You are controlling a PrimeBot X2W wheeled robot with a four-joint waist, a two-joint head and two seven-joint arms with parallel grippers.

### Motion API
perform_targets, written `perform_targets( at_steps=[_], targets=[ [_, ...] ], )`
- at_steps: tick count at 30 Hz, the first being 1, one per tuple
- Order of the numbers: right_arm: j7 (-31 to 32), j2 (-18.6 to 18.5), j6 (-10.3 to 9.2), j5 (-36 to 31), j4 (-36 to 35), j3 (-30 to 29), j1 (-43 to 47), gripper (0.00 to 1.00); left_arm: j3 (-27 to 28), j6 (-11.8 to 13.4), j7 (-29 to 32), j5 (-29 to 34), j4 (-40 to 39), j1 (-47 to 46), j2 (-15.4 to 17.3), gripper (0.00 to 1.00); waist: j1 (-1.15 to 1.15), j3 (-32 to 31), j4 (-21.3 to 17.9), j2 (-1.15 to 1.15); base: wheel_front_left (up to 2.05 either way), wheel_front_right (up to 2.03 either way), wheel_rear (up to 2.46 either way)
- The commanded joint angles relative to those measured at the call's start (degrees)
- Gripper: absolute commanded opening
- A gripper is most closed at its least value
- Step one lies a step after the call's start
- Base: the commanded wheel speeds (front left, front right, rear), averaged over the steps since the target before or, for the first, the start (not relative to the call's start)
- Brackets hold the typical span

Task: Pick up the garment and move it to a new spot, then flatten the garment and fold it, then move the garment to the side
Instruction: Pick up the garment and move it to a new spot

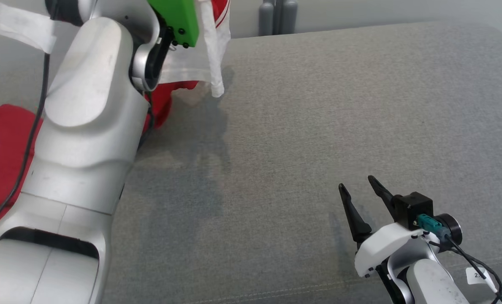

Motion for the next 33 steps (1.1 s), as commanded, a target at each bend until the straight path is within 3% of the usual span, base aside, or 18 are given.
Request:
perform_targets(
  at_steps=[1, 11, 16, 23, 33],
  targets=[
    [-0.51, -0.12, -0.01, 0.46, 0.36, 0.18, -0.25, 1.0, -2.35, -0.12, -0.25, -2.55, -2.22, -0.86, -0.14, 0.0, 0.0, -0.7, -4.74, 0.0, 0.0, 0.0, 0.0],
    [-2.47, -0.11, -0.01, 2.78, 3.04, 2.37, -2.0, 1.0, -15.16, 5.39, -6.52, -14.47, -11.4, -3.75, -0.01, 0.0, 0.0, 0.28, -12.49, 0.0, 0.0, 0.0, 0.0],
    [-3.67, -0.08, -0.01, 3.51, 3.98, 2.18, -2.9, 1.0, -19.61, 7.41, -10.04, -20.7, -12.93, -5.43, 0.11, 0.0, 0.0, 2.3, -13.29, 0.0, 0.0, 0.0, 0.0],
    [-4.7, -0.04, -0.01, 3.11, 4.39, -0.13, -3.91, 1.0, -20.74, 8.92, -13.24, -23.69, -8.35, -2.35, 0.49, 0.0, 0.0, 5.11, -9.53, 0.0, 0.0, 0.0, 0.0],
    [-3.75, -0.11, -0.02, 1.05, 3.95, -2.22, -4.51, 1.0, -18.11, 9.82, -17.41, -26.16, -1.68, 8.32, 6.58, 0.0, 0.0, 5.91, 0.76, 0.0, 0.0, 0.0, 0.0]
  ],
)
